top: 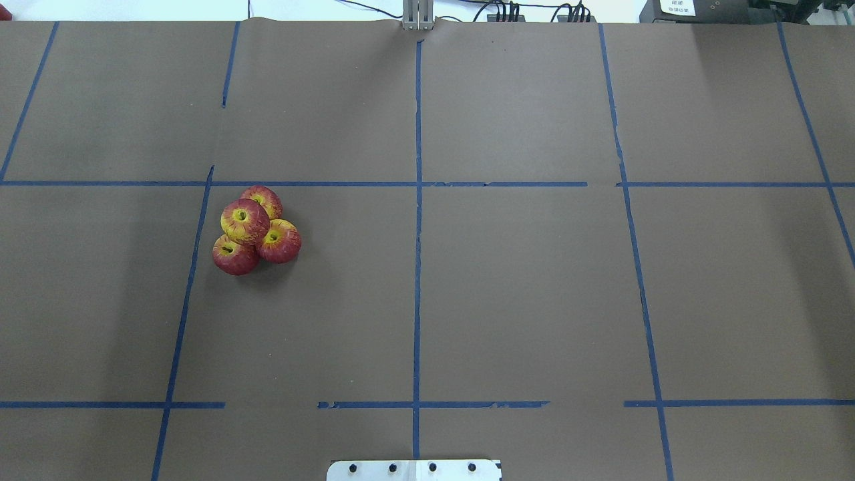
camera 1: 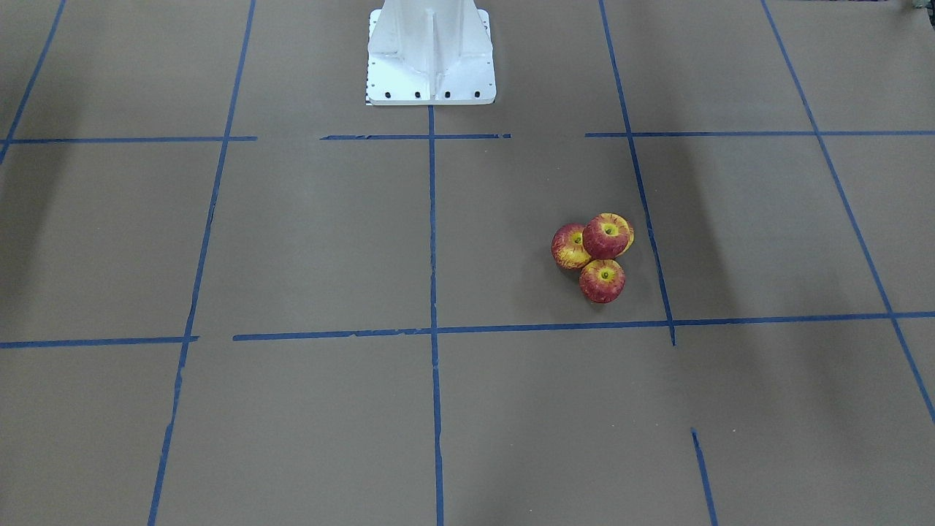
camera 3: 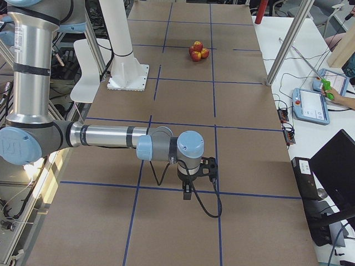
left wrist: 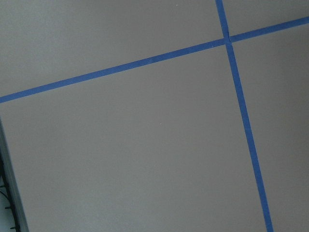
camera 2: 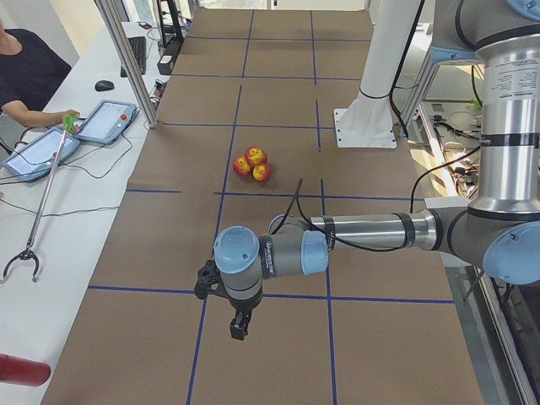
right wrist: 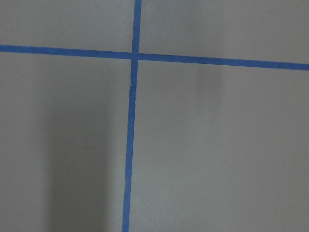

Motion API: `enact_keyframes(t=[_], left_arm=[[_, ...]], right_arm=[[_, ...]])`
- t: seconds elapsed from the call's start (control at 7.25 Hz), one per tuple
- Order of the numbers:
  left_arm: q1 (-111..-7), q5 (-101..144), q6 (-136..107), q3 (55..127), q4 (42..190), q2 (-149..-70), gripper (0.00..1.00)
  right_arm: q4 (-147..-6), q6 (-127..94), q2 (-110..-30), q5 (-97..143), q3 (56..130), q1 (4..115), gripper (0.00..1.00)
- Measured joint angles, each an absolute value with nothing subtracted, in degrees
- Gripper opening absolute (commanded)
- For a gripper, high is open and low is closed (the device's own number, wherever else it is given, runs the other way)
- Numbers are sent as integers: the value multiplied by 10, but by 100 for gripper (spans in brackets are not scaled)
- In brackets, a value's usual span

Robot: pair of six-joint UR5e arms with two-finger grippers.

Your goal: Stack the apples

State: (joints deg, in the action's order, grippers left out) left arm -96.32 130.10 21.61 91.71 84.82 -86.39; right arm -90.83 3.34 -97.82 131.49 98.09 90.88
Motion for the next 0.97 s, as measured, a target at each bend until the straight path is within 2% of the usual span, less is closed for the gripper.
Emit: enact_keyframes(t=[0.97], left_arm=[[-963, 1318, 160, 918, 795, -875, 100]], right_arm=[[-909, 33, -978, 1315, 981, 909, 100]])
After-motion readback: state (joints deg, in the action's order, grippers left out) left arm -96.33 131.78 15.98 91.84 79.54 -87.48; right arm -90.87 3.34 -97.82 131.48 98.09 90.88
